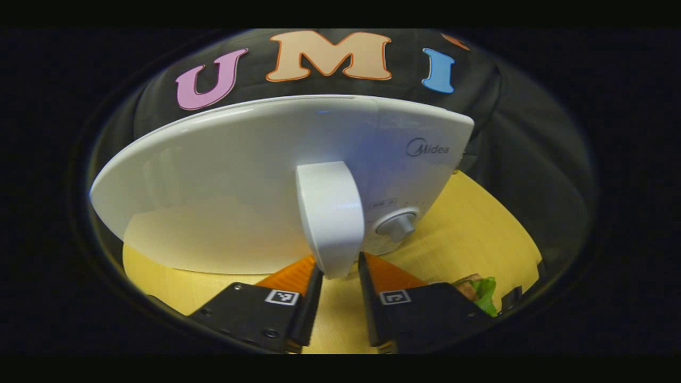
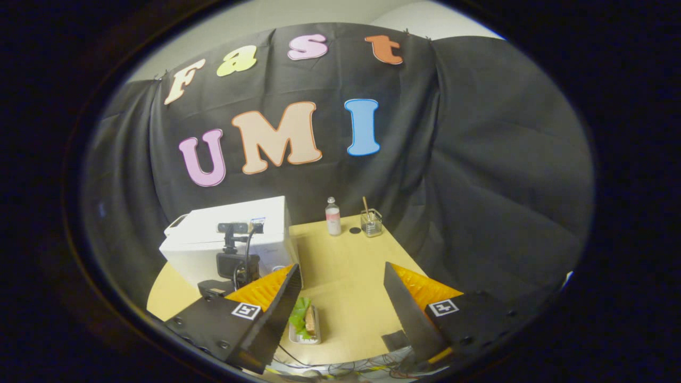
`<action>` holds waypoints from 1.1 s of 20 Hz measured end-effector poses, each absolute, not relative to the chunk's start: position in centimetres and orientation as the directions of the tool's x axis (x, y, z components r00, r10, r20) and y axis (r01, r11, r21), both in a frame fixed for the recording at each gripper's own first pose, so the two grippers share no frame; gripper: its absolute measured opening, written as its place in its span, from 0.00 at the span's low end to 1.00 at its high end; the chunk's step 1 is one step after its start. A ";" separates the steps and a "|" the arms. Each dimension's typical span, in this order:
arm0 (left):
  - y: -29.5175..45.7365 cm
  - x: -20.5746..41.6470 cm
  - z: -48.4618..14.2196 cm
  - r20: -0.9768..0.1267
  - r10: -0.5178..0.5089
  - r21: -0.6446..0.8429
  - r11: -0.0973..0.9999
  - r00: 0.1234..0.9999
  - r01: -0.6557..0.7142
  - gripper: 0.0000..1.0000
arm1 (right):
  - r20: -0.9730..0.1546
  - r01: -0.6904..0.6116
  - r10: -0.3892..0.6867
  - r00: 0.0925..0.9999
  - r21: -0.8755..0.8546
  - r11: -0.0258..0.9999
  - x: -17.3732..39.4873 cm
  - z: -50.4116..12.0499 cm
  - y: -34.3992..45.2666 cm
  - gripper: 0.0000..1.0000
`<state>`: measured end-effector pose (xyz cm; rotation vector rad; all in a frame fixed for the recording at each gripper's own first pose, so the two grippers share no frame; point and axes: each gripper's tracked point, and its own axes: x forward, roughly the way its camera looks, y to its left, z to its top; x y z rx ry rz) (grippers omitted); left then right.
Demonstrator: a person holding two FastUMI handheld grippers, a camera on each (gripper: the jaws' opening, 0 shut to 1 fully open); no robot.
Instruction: Open the microwave oven with the left hand, put the food in, and close the microwave oven.
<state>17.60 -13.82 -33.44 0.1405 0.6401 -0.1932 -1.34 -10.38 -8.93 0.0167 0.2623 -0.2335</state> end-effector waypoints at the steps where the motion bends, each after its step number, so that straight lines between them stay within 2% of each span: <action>1: -13.8 17.5 -33.2 -0.606 -0.137 0.064 0.974 0.784 0.219 0.29 | -0.258 0.227 -0.223 0.940 -0.016 0.974 -1.3 -8.9 -10.3 0.92; 4: -13.7 17.4 -33.3 -0.615 -0.135 0.070 0.972 0.777 0.224 0.29 | -0.261 0.211 -0.207 0.943 -0.013 0.977 -1.5 -9.1 -9.9 0.92; 12: -13.8 17.2 -33.1 -0.591 -0.155 0.044 0.974 0.792 0.223 0.14 | -0.306 0.179 -0.173 0.936 -0.009 0.984 -2.4 -10.7 -8.9 0.92; 16: -13.7 17.2 -32.9 -0.573 -0.157 0.023 0.978 0.804 0.208 0.11 | -0.320 0.168 -0.154 0.935 0.017 0.986 -2.8 -11.3 -8.6 0.92; 19: -13.7 17.2 -32.9 -0.561 -0.147 0.003 0.984 0.815 0.179 0.05 | -0.326 0.176 -0.162 0.932 0.014 0.984 -2.9 -11.4 -9.1 0.92; 22: -13.7 17.2 -32.9 -0.555 -0.147 -0.005 0.985 0.819 0.174 0.05 | -0.325 0.179 -0.165 0.931 0.014 0.984 -2.6 -11.3 -9.5 0.92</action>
